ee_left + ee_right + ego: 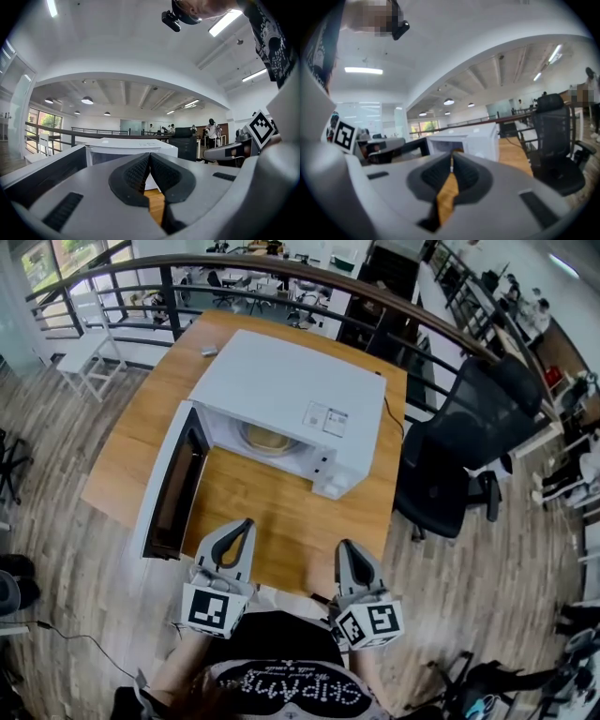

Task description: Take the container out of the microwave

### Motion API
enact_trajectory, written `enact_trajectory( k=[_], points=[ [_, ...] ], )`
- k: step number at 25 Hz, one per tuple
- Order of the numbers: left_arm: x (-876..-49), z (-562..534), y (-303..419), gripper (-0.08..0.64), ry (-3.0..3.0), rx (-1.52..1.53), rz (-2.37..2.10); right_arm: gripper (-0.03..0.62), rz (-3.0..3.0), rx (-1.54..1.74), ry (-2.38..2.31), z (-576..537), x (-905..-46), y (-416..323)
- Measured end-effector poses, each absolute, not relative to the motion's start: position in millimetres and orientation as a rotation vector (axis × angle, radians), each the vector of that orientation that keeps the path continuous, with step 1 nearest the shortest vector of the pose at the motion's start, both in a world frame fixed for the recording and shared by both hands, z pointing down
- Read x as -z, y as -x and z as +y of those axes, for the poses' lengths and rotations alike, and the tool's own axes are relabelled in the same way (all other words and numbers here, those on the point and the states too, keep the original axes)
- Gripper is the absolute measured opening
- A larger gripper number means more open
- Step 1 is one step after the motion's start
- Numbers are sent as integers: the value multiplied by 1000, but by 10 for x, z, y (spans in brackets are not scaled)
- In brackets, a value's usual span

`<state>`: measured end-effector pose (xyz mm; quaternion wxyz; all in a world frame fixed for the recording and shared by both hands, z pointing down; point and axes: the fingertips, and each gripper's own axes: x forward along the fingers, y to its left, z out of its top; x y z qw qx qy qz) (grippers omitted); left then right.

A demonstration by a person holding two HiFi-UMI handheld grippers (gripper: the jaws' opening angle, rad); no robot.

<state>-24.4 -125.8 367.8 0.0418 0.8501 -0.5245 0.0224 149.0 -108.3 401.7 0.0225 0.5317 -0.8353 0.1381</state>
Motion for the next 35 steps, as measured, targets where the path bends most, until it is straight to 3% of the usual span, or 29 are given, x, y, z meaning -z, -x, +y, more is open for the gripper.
enact_trajectory(
  k=[35],
  points=[
    [-3550,-1586,673,32,-2637,-53,-1522,36,-2535,-445,-1734,-1284,-3849,-1050]
  ],
)
